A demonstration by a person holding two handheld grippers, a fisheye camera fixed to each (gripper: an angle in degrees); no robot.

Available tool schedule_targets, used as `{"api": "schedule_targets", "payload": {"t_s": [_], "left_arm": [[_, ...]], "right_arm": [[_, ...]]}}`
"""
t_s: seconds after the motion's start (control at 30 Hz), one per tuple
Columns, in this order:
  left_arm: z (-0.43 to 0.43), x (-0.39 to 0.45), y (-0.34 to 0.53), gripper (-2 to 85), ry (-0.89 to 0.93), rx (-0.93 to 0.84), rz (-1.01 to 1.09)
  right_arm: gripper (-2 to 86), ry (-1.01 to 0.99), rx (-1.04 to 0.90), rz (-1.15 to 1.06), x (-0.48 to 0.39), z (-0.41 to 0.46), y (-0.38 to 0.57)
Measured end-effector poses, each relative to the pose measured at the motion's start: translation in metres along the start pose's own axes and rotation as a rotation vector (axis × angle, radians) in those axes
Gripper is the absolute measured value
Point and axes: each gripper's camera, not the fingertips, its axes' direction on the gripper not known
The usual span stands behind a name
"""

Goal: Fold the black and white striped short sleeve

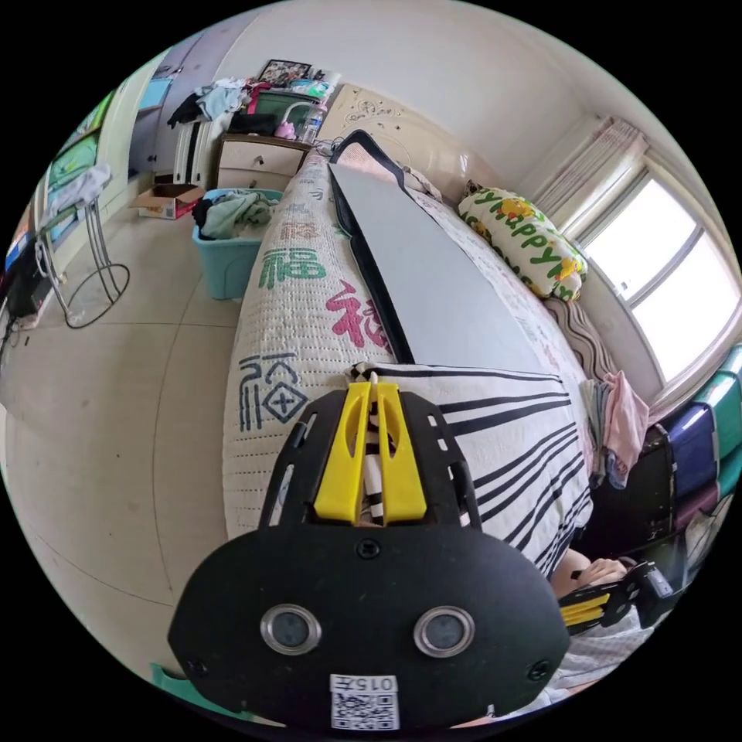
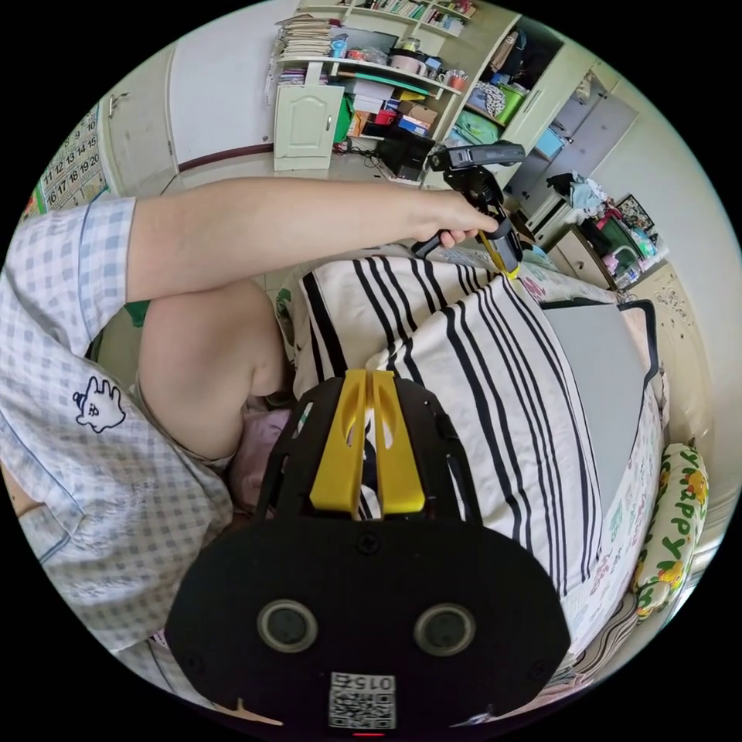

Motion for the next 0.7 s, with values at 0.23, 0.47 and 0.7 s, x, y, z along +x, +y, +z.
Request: {"api": "schedule_targets", "payload": {"t_s": [0.23,0.47,0.7], "left_arm": [[0.012,-0.019,0.005,0.9,0.083,-0.033,-0.043],[-0.035,-0.021,0.020,5.5,-0.019,0.009,0.032],[-0.060,0.089,0.012,5.7,0.109,0.092,0.301]], "right_arm": [[1.7,-0.072,0.012,0.051,0.020,-0.002,0.025],[5.9,-0.324,0.124,0.106,0.046,-0.050,0.099],[5.8,-0.092,0.248,0.428,0.101,-0.105,0.224]]}}
